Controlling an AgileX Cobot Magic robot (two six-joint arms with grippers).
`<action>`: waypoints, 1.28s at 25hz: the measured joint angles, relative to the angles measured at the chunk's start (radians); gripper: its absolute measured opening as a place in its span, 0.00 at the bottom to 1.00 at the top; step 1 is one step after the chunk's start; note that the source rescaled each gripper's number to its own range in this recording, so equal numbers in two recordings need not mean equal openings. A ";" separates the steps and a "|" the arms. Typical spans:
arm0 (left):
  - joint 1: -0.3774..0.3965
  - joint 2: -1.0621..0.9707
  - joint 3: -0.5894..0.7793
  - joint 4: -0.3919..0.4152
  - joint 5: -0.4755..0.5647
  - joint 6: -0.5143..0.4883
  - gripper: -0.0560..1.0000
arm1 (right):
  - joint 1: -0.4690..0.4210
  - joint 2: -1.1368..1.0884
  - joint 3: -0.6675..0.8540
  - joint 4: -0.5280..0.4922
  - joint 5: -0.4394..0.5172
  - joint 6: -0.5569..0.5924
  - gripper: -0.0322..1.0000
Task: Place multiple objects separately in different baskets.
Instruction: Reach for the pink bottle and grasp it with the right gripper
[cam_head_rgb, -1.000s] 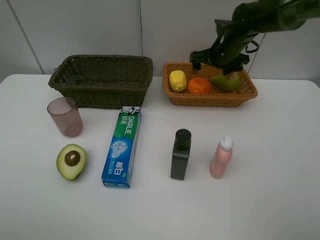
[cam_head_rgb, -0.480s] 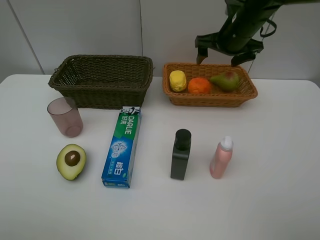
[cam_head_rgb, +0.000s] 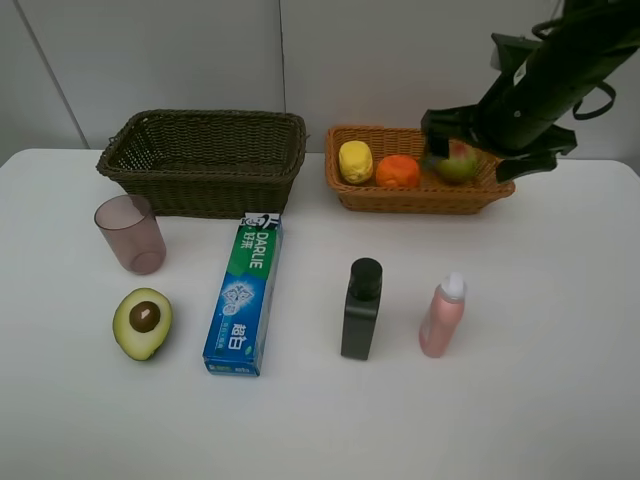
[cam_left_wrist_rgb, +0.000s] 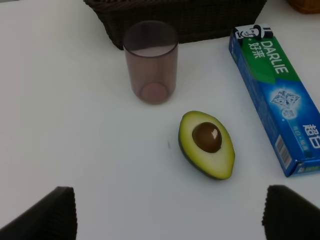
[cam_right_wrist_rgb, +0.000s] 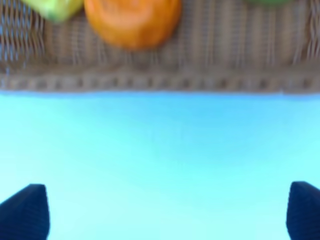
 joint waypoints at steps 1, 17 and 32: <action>0.000 0.000 0.000 0.000 0.000 0.000 0.98 | 0.000 -0.014 0.035 0.018 -0.012 0.000 1.00; 0.000 0.000 0.000 0.000 0.000 0.000 0.98 | 0.175 -0.076 0.218 0.036 0.001 0.231 1.00; 0.000 0.000 0.000 0.000 0.000 0.000 0.98 | 0.188 -0.039 0.303 0.057 0.020 0.329 1.00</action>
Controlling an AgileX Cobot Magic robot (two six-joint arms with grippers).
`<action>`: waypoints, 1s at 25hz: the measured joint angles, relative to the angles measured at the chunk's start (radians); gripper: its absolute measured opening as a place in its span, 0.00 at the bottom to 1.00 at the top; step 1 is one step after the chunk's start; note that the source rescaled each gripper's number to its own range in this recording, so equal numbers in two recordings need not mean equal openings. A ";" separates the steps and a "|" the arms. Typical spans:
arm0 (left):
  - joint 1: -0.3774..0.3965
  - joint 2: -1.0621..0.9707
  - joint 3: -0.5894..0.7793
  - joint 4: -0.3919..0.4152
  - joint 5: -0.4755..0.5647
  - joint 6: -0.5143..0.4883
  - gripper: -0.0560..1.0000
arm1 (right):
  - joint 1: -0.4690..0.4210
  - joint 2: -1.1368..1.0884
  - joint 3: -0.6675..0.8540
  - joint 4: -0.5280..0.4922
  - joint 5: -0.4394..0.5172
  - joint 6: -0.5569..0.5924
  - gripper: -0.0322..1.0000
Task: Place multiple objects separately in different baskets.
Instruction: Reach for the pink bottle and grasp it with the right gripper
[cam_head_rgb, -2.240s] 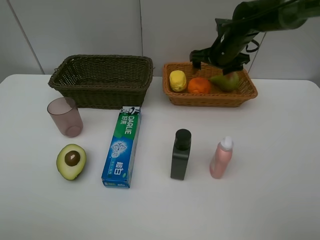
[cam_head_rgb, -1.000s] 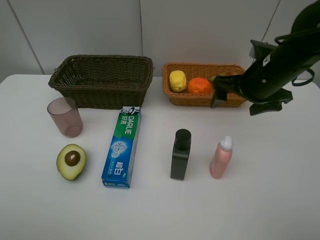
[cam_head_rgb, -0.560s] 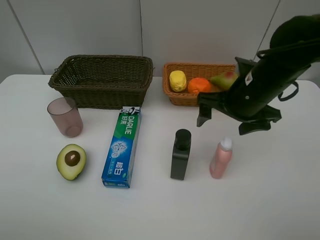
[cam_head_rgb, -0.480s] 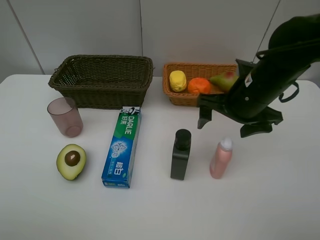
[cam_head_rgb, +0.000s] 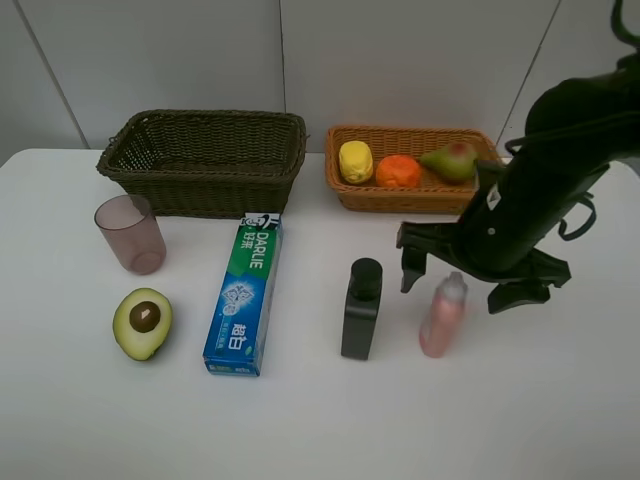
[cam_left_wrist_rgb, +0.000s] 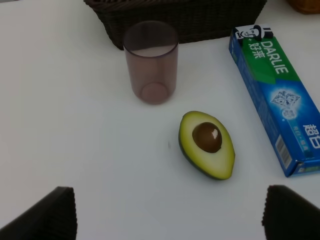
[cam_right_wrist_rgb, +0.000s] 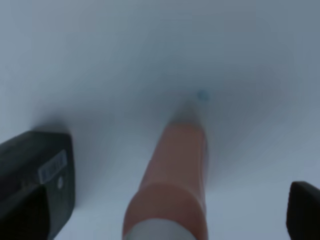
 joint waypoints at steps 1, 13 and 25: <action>0.000 0.000 0.000 0.000 0.000 0.000 0.98 | 0.000 0.001 0.022 0.012 -0.021 0.000 1.00; 0.000 0.000 0.000 0.000 0.000 0.000 0.98 | 0.002 0.013 0.089 0.043 -0.111 0.001 1.00; 0.000 0.000 0.000 0.000 0.000 0.000 0.98 | 0.002 0.077 0.085 0.040 -0.160 0.000 1.00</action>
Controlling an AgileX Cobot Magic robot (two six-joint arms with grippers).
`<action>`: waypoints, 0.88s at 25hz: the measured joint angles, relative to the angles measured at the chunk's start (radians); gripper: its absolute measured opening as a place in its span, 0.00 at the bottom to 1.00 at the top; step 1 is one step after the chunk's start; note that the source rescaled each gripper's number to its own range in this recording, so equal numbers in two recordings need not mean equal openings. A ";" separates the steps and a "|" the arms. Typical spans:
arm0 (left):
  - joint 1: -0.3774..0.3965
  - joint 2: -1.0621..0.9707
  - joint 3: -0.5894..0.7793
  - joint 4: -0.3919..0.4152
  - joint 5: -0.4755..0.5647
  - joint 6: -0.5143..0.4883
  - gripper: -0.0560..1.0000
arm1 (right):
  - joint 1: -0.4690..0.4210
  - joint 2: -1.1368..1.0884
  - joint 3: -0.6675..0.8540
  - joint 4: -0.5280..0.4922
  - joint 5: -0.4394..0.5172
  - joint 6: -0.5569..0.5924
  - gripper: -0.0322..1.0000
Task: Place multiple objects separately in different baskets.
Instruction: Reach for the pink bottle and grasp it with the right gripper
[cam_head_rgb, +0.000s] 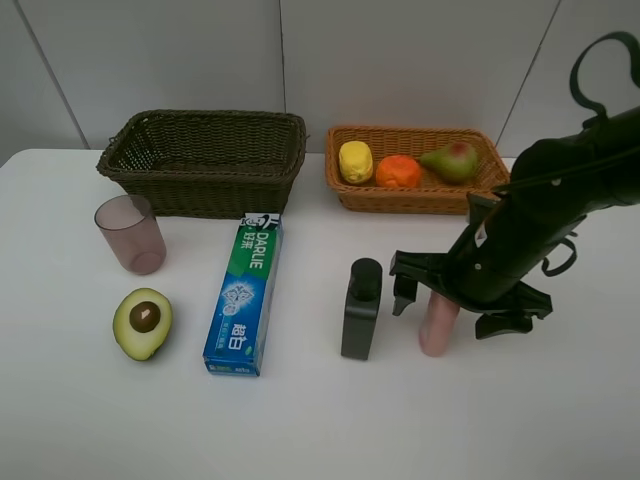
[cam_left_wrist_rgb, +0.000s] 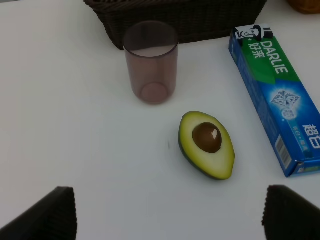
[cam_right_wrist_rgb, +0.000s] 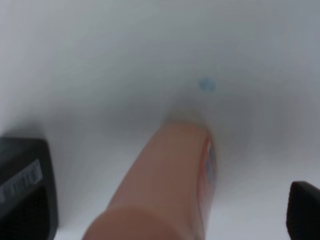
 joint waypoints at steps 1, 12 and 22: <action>0.000 0.000 0.000 0.000 0.000 0.000 0.98 | 0.000 0.000 0.000 0.000 0.000 0.000 1.00; 0.000 0.000 0.000 0.000 0.000 0.000 0.98 | 0.000 -0.014 0.000 -0.027 0.028 0.000 1.00; 0.000 0.000 0.000 0.000 0.000 0.000 0.98 | 0.000 -0.065 0.003 -0.053 0.040 0.006 0.71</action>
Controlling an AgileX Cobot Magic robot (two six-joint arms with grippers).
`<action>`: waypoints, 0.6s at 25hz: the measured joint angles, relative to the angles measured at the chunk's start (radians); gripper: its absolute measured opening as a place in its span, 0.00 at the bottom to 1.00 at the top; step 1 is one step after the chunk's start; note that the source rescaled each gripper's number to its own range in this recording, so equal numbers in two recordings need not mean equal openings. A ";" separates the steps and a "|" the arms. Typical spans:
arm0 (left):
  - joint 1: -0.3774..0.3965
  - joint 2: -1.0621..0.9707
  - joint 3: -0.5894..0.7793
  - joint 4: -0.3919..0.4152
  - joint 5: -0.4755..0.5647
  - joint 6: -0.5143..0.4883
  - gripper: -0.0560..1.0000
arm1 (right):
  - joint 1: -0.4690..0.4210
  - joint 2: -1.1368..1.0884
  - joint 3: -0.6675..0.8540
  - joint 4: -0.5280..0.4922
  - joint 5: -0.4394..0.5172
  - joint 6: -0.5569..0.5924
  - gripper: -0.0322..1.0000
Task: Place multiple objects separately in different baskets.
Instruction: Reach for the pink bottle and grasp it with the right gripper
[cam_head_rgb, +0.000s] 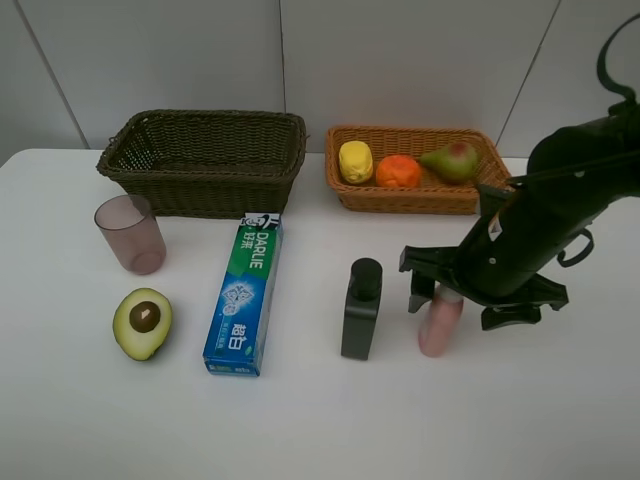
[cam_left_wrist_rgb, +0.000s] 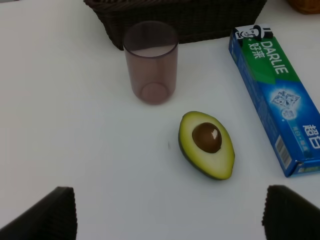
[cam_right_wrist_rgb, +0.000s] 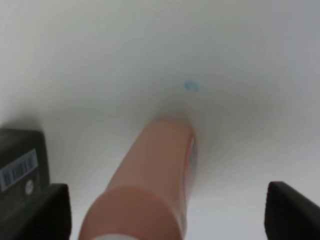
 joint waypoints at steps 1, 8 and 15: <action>0.000 0.000 0.000 0.000 0.000 0.000 0.98 | 0.000 0.000 0.000 0.000 0.000 0.001 0.65; 0.000 0.000 0.000 0.000 0.000 0.000 0.98 | 0.000 0.000 0.000 0.003 -0.001 0.001 0.12; 0.000 0.000 0.000 0.000 0.000 0.000 0.98 | 0.000 0.000 0.000 0.003 -0.001 0.001 0.04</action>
